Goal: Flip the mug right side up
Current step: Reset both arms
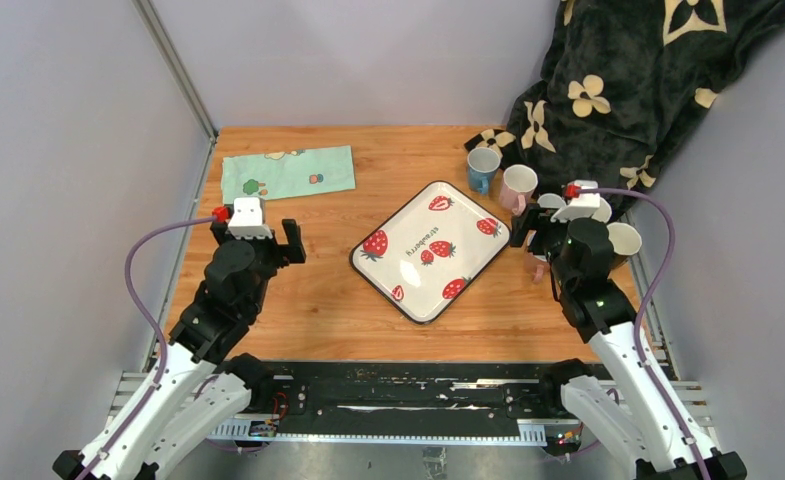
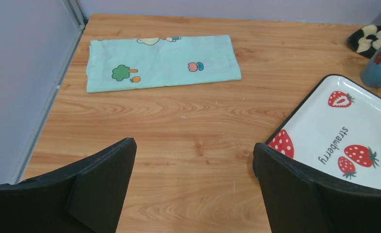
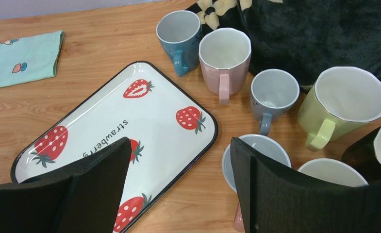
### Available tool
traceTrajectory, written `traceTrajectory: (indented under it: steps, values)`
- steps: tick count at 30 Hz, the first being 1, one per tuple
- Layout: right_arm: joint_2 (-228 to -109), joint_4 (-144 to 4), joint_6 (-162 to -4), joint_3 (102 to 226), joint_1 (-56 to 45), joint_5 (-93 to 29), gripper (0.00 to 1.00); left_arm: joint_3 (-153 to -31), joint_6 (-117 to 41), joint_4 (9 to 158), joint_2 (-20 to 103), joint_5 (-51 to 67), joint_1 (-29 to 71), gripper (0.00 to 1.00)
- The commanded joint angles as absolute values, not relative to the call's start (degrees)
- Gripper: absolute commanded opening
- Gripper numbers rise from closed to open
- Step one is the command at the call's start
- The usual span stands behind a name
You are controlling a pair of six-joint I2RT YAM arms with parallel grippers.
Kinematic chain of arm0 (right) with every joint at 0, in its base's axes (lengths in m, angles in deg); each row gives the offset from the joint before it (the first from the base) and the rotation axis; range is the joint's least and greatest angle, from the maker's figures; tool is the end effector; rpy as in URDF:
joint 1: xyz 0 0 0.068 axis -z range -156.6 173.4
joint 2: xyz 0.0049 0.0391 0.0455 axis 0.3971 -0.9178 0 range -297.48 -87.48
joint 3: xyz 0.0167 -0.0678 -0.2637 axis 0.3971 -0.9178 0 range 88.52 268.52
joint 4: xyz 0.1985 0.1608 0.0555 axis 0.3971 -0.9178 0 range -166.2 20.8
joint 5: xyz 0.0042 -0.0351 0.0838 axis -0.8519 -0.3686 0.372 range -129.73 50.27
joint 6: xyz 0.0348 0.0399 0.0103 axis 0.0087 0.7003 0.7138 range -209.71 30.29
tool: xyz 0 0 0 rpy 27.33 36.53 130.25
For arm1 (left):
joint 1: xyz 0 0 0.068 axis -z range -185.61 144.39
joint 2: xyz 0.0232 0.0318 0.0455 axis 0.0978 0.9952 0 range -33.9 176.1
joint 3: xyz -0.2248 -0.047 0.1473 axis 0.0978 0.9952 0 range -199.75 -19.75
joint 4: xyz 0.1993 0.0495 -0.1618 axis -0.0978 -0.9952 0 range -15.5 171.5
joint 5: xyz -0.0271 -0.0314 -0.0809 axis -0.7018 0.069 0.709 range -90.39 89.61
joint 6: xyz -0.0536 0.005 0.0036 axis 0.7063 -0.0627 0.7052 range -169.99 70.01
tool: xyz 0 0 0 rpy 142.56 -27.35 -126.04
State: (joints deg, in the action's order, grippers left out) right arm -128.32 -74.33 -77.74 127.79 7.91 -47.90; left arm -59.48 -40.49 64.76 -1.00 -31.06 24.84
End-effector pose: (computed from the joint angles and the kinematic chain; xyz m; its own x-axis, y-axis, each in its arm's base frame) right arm 0.1704 0.0420 0.3266 -0.1365 0.1751 -0.9750 -0.1023 0.9765 0.1897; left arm 0.1278 -0.0541 0.3276 -0.1468 -0.0783 -0.9861 -0.0218 0.9969 -0.0759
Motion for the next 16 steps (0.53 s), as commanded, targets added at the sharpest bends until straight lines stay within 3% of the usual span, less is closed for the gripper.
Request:
traceTrajectory:
  steps: [1, 16]
  values:
    - [-126.63, -70.97, -80.48, 126.37, 7.18, -48.96, 0.79, -58.46, -42.74, 67.29, -1.50, -33.40, 24.53, 1.00]
    - [-126.88, -70.27, -82.14, 124.82, 7.20, -49.92, 0.80, -58.58, -42.98, 68.12, -0.06, -31.05, 24.53, 1.00]
